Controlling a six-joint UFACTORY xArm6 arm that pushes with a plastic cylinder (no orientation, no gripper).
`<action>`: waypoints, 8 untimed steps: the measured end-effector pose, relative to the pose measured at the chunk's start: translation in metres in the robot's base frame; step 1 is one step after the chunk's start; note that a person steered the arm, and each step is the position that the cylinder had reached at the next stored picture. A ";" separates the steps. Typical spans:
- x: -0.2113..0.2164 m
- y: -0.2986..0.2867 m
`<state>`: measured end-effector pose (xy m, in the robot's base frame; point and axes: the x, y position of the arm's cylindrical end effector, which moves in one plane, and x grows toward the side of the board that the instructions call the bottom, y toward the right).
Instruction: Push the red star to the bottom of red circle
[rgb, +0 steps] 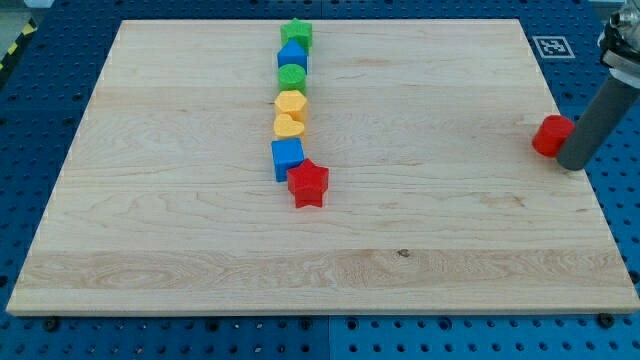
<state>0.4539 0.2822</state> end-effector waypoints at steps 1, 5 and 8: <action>-0.028 0.000; 0.073 -0.124; 0.110 -0.367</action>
<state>0.5639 -0.0849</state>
